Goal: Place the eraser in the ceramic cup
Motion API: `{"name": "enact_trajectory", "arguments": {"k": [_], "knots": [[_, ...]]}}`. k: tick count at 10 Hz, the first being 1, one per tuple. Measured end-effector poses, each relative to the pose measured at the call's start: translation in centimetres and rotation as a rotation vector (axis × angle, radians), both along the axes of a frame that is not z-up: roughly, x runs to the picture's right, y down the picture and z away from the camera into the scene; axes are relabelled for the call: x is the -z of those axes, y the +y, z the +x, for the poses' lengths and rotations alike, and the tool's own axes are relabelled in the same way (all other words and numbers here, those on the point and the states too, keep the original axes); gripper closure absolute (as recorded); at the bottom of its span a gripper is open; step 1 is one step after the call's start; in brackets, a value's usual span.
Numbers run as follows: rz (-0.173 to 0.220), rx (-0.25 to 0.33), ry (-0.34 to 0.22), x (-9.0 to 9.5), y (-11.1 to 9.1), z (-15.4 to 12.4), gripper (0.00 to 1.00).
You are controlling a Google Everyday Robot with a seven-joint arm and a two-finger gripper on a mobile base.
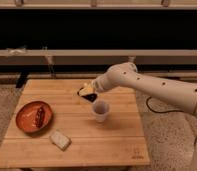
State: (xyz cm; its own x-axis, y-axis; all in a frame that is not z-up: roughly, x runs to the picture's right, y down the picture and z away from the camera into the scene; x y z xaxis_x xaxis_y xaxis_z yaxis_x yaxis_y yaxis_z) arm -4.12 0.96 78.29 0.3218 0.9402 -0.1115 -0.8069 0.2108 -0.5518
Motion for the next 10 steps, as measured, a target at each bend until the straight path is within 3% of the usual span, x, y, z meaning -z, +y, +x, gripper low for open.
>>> {"name": "enact_trajectory", "arguments": {"k": [4, 10], "knots": [[0.029, 0.113, 0.09, -3.8, -1.1, -3.5, 0.2], [-0.037, 0.24, 0.201, -9.8, -1.3, -4.9, 0.2]]}}
